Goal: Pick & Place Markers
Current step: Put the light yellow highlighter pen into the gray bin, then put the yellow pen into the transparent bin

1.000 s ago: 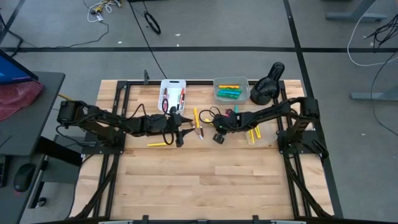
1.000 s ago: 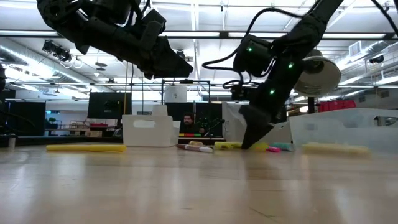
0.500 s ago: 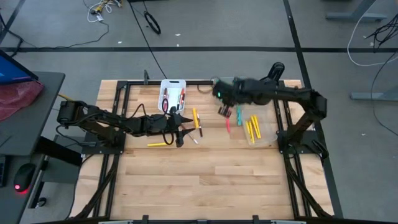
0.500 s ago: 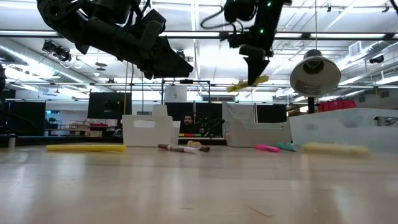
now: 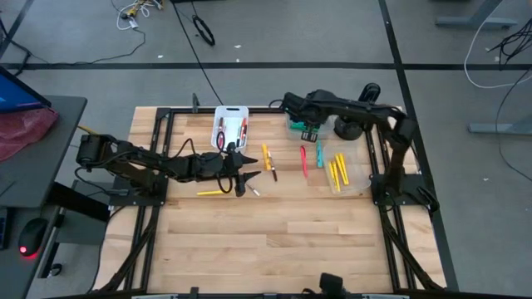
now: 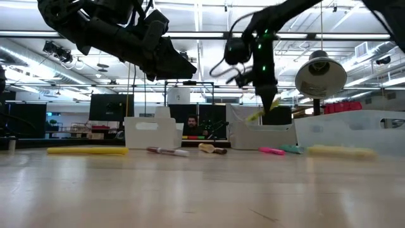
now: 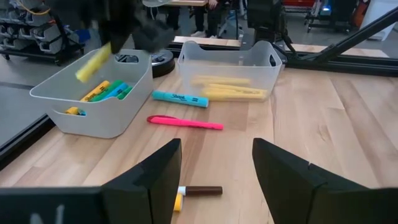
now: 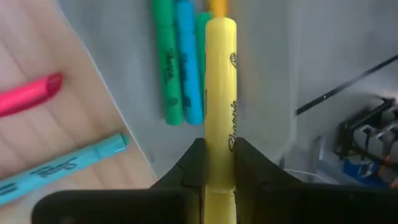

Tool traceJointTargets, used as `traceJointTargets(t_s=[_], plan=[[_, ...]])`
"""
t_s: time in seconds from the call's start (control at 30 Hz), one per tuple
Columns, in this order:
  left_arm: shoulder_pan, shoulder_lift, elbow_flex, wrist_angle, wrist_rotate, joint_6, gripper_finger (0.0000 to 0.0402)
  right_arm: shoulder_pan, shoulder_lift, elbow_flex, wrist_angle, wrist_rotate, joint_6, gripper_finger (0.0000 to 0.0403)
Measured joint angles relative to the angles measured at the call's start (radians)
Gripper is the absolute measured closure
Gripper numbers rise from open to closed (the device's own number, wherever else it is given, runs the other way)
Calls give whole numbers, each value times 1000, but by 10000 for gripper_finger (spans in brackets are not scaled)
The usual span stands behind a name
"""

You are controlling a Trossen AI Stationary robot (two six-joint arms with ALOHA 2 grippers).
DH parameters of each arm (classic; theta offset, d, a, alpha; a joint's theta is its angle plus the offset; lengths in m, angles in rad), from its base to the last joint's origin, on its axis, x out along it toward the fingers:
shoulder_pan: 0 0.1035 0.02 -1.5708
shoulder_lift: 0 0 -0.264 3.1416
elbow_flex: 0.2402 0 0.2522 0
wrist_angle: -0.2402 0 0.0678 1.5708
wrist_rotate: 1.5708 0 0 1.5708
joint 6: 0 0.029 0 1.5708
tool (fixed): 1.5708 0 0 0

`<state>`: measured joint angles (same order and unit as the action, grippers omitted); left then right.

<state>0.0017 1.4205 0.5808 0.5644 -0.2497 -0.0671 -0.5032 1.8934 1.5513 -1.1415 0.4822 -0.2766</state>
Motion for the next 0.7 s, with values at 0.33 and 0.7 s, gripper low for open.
traceJointTargets(t_s=[0.33,0.7], plan=[[0,0,0,1,0,-1,196,-12,176,0,42,-8,-152,344],[0,0,0,1,0,-8,196,-12,136,0,127,-9,-67,264]])
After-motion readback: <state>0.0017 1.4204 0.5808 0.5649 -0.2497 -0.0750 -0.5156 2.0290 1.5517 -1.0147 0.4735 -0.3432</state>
